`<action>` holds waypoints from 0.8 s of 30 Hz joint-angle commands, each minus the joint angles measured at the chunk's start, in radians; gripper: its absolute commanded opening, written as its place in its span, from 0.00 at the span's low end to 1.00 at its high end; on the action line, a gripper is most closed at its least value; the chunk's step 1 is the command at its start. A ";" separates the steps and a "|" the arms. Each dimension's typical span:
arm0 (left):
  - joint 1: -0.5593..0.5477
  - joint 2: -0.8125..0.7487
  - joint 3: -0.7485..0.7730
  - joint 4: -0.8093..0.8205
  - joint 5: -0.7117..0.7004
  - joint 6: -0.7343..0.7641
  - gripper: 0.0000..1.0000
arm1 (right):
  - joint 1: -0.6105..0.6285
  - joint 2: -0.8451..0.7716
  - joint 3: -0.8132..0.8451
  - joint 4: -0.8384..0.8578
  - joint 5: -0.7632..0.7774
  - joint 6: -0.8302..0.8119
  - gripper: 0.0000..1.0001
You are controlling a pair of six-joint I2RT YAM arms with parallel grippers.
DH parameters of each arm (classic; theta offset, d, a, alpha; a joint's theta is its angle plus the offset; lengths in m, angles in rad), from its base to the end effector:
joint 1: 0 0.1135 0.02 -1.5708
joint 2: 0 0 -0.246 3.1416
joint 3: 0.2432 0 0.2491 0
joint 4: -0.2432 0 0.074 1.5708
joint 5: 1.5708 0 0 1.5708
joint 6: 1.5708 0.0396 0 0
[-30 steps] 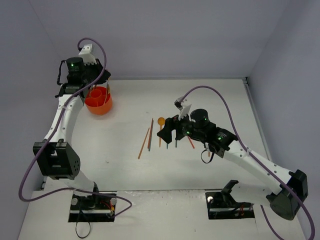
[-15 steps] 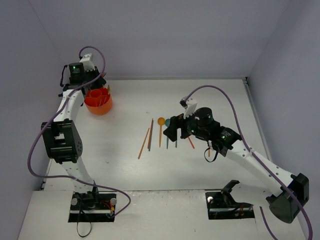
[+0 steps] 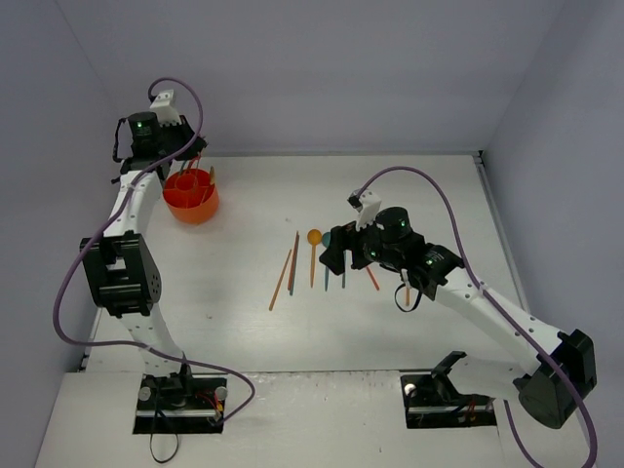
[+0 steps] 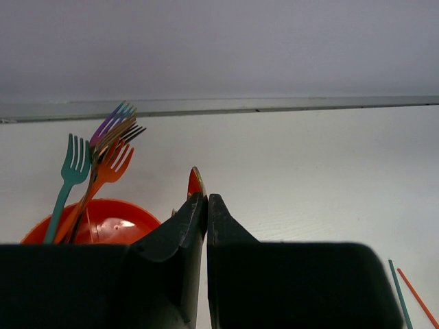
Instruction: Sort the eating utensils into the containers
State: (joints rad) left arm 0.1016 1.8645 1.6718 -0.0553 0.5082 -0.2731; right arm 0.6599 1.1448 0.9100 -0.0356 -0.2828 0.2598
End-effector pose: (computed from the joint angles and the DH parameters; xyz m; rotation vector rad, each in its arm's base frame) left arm 0.4449 0.0260 0.3349 0.0221 1.8249 -0.5821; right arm 0.2108 0.1776 0.3097 -0.5841 1.8370 0.8913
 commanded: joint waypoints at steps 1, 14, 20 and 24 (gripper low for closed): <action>0.012 -0.005 0.085 0.081 0.050 0.008 0.00 | -0.008 0.012 0.035 0.040 -0.025 -0.014 0.79; 0.015 0.100 0.033 0.171 0.112 0.053 0.00 | -0.017 -0.005 0.014 0.039 -0.030 -0.017 0.79; 0.015 0.093 -0.012 0.189 0.131 0.082 0.00 | -0.017 -0.002 0.010 0.039 -0.033 -0.019 0.79; 0.020 0.078 -0.041 0.195 0.123 0.084 0.02 | -0.019 -0.005 0.004 0.039 -0.033 -0.021 0.79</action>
State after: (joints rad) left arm 0.1075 2.0216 1.6408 0.0356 0.6049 -0.2192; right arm 0.6482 1.1595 0.9100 -0.0357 -0.2970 0.2558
